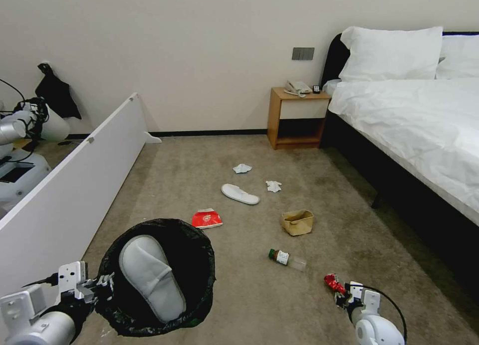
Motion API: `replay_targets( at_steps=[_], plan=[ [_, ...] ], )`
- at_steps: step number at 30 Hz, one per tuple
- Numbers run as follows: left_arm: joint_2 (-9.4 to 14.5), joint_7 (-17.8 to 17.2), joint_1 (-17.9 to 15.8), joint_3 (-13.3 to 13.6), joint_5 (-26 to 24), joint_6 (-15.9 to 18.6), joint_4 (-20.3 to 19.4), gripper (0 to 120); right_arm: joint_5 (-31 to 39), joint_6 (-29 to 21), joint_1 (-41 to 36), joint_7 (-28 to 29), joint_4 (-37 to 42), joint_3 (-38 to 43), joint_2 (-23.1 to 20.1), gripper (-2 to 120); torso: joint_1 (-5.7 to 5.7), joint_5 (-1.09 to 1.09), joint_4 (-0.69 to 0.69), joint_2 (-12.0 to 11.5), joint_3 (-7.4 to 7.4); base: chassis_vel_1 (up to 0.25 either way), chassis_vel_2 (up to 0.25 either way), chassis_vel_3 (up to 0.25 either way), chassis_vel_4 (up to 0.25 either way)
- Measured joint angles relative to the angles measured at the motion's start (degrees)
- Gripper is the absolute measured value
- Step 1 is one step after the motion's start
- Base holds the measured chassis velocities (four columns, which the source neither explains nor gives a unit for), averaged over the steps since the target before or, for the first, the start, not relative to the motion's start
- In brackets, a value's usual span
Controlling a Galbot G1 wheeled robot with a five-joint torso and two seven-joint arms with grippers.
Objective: Pick up the trash bin, then pick up the garbage from the floor and place it into the trash bin.
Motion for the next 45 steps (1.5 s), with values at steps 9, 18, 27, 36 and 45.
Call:
replay_targets(
  at_steps=[9,18,27,36,45],
  plan=[
    [0.0,0.0,0.2,-0.1,0.0,0.0,0.0,3,-1.6,-0.6,-2.4,-0.3,8.0,-0.3,-1.4,82,0.00,-0.01,0.01,0.0,0.00,0.000,0.000,0.000,0.000],
    [0.0,0.0,0.1,-0.2,0.0,0.0,0.0,3,-1.9,-0.7,-0.6,0.2,5.9,0.0,-1.2,100,0.00,0.00,0.02,0.0,0.00,0.000,0.000,0.000,0.000],
    [-0.1,0.0,0.0,-0.2,0.0,0.0,0.0,3,-6.5,-0.4,3.0,-2.6,-1.3,-0.6,-0.9,100,0.00,0.00,0.01,0.0,0.00,0.000,0.000,0.000,0.000],
    [-0.2,-0.1,0.1,-0.2,0.1,0.0,0.0,3,-7.4,0.2,6.6,-3.2,-5.9,-1.4,0.4,100,0.00,-0.01,0.01,0.0,0.00,0.000,0.000,0.000,0.000],
    [-0.4,-0.1,0.4,-0.3,0.2,0.0,0.0,3,-7.5,0.7,8.8,-3.3,-10.1,-1.6,1.5,100,0.00,-0.01,0.01,0.0,0.00,0.000,0.000,0.000,0.000]
  ],
)
